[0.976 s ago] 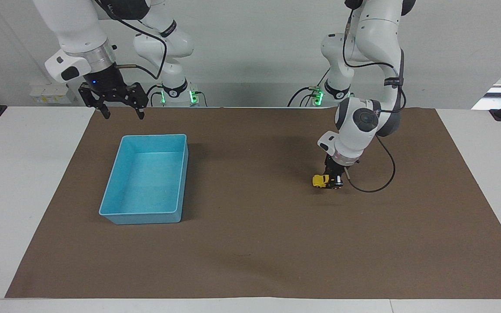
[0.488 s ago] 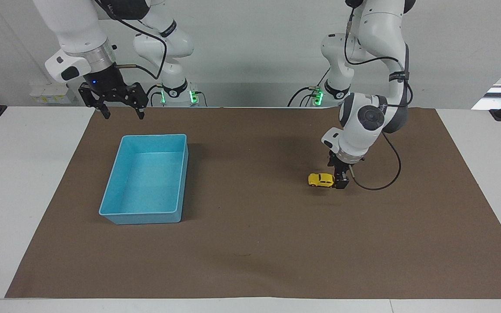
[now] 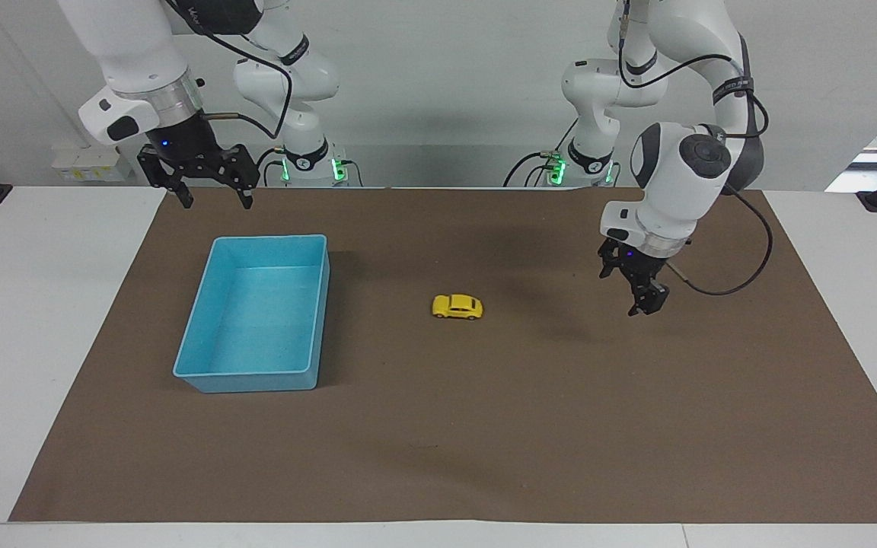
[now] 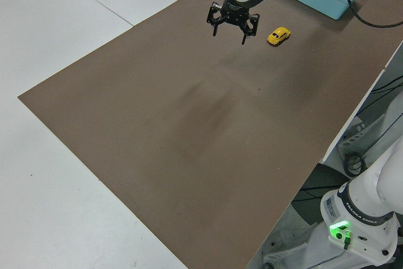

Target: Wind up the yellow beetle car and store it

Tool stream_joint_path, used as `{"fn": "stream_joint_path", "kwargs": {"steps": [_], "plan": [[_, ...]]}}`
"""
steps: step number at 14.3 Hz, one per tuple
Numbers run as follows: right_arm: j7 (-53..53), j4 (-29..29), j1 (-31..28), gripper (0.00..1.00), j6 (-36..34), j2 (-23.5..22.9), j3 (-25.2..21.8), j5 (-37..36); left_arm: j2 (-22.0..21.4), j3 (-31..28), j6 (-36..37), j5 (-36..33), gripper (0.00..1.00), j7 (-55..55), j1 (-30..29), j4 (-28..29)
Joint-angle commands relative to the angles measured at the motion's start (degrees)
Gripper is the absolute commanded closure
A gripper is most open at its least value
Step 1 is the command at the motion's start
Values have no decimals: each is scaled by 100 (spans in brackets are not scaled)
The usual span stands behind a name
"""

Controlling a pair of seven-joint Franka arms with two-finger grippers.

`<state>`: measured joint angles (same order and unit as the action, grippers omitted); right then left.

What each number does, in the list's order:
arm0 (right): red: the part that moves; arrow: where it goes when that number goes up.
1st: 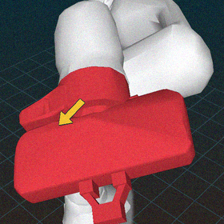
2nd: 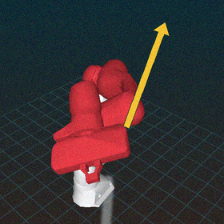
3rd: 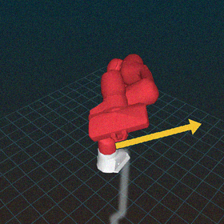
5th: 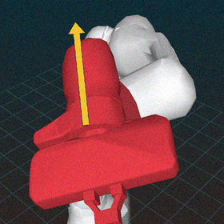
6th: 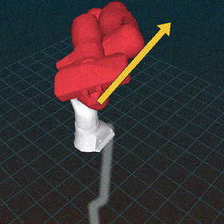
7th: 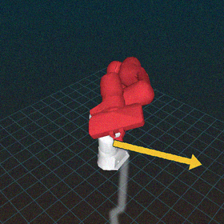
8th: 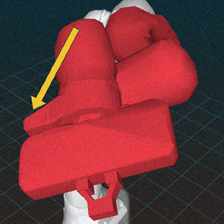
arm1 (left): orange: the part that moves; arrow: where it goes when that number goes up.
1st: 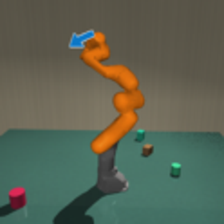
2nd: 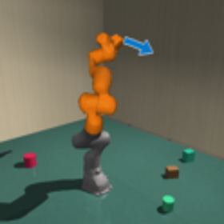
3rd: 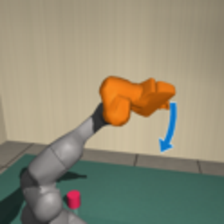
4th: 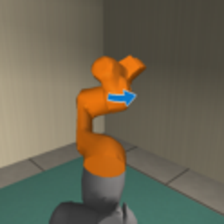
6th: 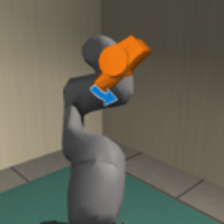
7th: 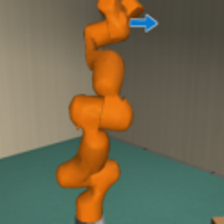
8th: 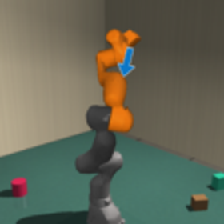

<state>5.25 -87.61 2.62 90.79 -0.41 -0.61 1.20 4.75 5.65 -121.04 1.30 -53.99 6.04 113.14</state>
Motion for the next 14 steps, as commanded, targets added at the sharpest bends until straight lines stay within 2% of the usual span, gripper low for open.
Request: {"fn": "stream_joint_path", "kwargs": {"steps": [1, 6, 7, 10, 14], "plan": [[20, -89, -34, 0, 342, 41, 35, 179, -53, 50, 334, -94, 0, 1296, -515, -231], [-15, -107, 37, 0, 246, 76, 96, 214, -53, -20, 1152, -94, 0, 4787, -701, -898], [-93, -133, 46, 0, 246, 85, 105, 214, -53, -29, 1379, -86, 0, 5097, -710, -1091], [-1241, -230, 107, 0, 255, 155, 132, 214, -62, -29, 2091, -86, 0, 5284, -903, -1654], [-3061, -510, 125, 0, 237, 330, 175, 205, -228, -29, 2664, -86, 0, 5775, -921, -1936]]}}
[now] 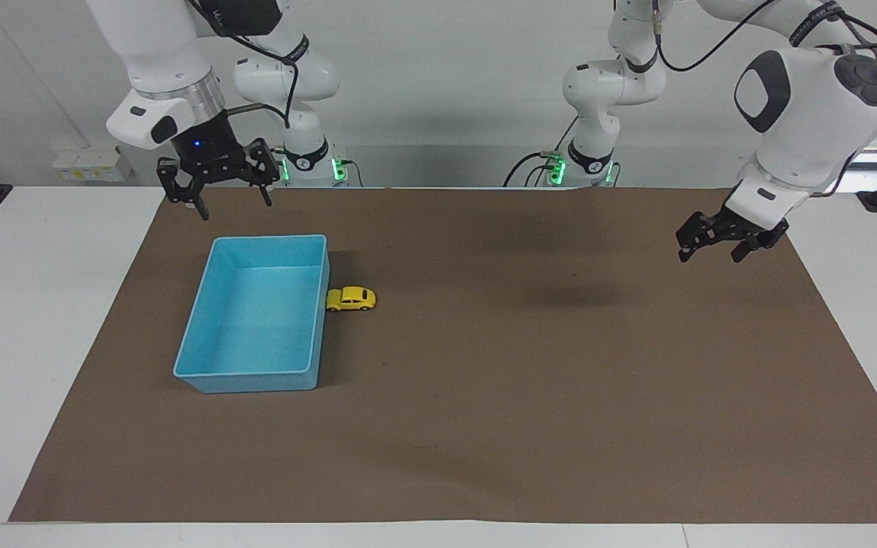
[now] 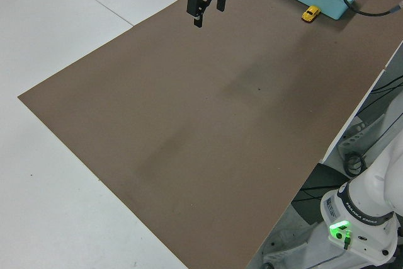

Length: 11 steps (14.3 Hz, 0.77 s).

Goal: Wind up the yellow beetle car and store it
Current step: 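Reach the right gripper over the bin toward the yellow car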

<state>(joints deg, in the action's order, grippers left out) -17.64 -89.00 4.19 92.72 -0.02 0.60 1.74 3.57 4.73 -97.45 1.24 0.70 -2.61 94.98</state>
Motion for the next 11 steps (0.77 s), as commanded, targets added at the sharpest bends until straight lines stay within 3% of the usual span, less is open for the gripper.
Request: {"fn": "stream_joint_path", "kwargs": {"steps": [1, 6, 11], "plan": [[-1176, -477, 46, 0, 18, 379, 89, 151, -250, 63, 402, -80, 0, 299, -55, -94], [-3233, -592, 266, 0, 97, 398, 107, 116, -638, 63, 841, -89, 0, 45, -82, -102], [-4122, -1101, 600, 0, 526, 363, 107, 55, -471, 63, 1510, -98, 0, 36, -90, -726]]}}
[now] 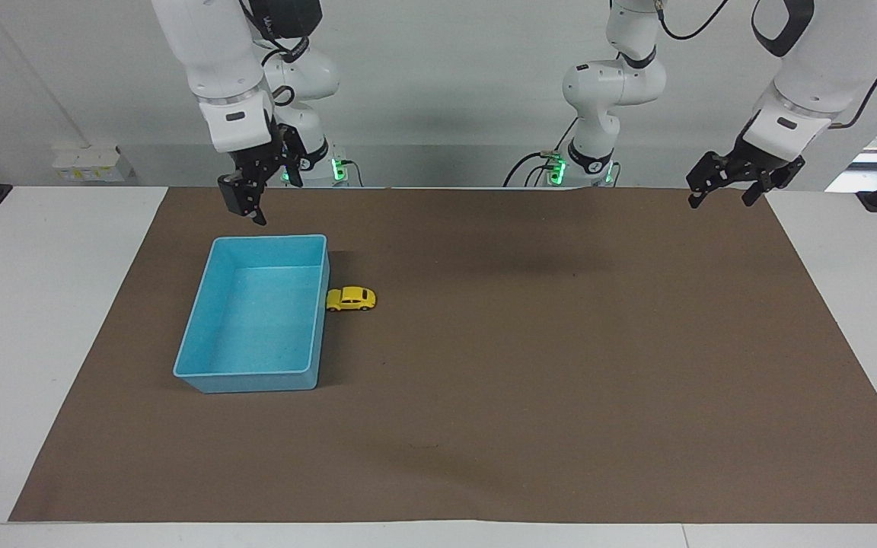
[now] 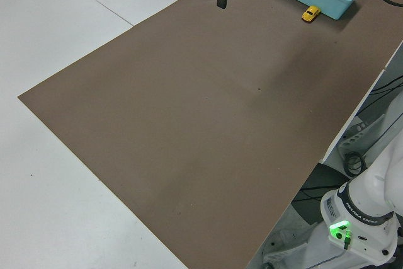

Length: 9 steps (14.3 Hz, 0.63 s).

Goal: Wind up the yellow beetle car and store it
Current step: 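Reach the right gripper over the bin toward the yellow car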

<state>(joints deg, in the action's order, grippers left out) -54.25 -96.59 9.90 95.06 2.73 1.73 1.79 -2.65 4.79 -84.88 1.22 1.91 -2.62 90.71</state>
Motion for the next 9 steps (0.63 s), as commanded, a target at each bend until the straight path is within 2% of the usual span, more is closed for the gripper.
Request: {"fn": "stream_joint_path", "kwargs": {"steps": [1, 4, 9], "plan": [[-820, -482, 47, 0, 451, 78, -6, 49, 99, 57, 157, -79, 0, -103, -81, -238], [-1332, -817, 47, 0, 768, 70, -6, 49, 81, 57, 121, -70, 0, -165, -72, -185], [-1368, -1353, 337, 0, 1470, -9, -6, 23, 81, 57, 156, -70, 0, -156, -72, -185]]}}
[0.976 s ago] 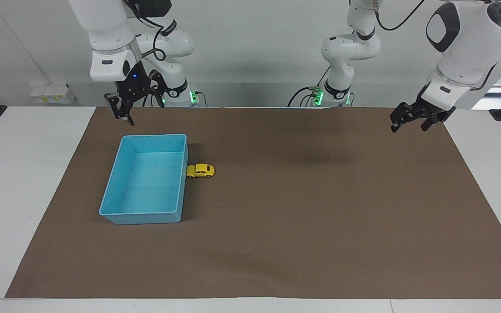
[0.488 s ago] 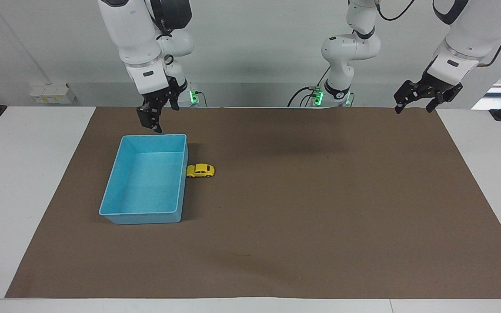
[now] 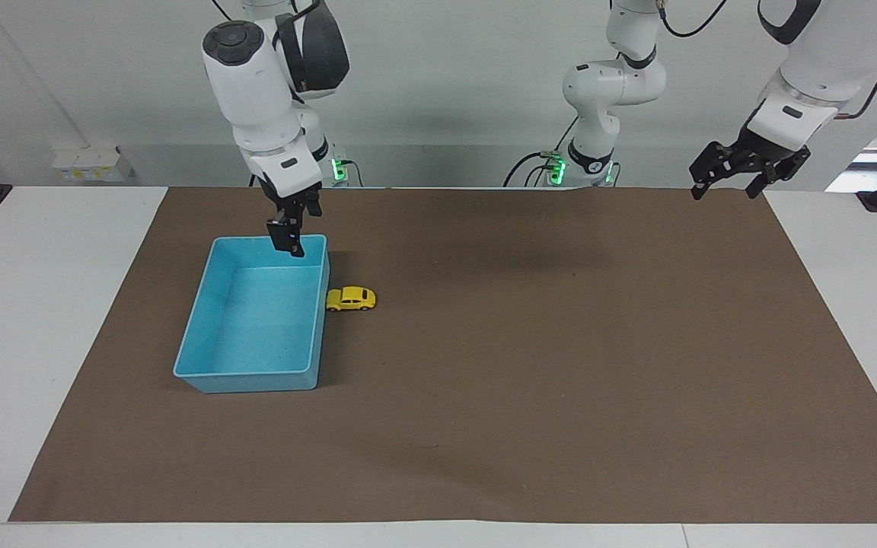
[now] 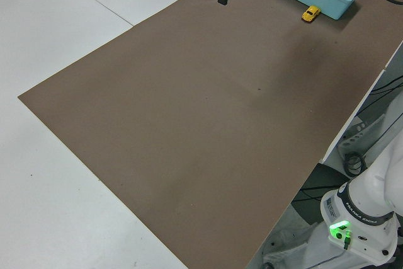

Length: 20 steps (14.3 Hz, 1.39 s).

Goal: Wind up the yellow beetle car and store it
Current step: 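Reach the right gripper over the bin toward the yellow car, then close the right gripper on the yellow car beside the bin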

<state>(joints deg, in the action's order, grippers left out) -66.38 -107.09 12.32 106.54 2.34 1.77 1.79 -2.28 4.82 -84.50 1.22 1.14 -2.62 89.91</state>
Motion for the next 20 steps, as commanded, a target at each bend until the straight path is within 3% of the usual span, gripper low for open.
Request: {"fn": "stream_joint_path", "kwargs": {"steps": [1, 9, 15, 20], "plan": [[-156, -443, 138, 0, 489, -5, -10, 23, 43, 54, 118, -69, 0, -79, -54, -105], [-473, -1041, 288, 0, 876, -31, -10, 32, 43, 54, 127, -69, 0, -79, -63, -105], [-622, -1717, 314, 0, 1816, -137, -10, 32, 43, 54, 118, -70, 0, -79, -72, -105], [-648, -1833, 429, 0, 2396, -470, -10, 23, 43, 54, 127, -69, 0, -79, -72, -105]]}}
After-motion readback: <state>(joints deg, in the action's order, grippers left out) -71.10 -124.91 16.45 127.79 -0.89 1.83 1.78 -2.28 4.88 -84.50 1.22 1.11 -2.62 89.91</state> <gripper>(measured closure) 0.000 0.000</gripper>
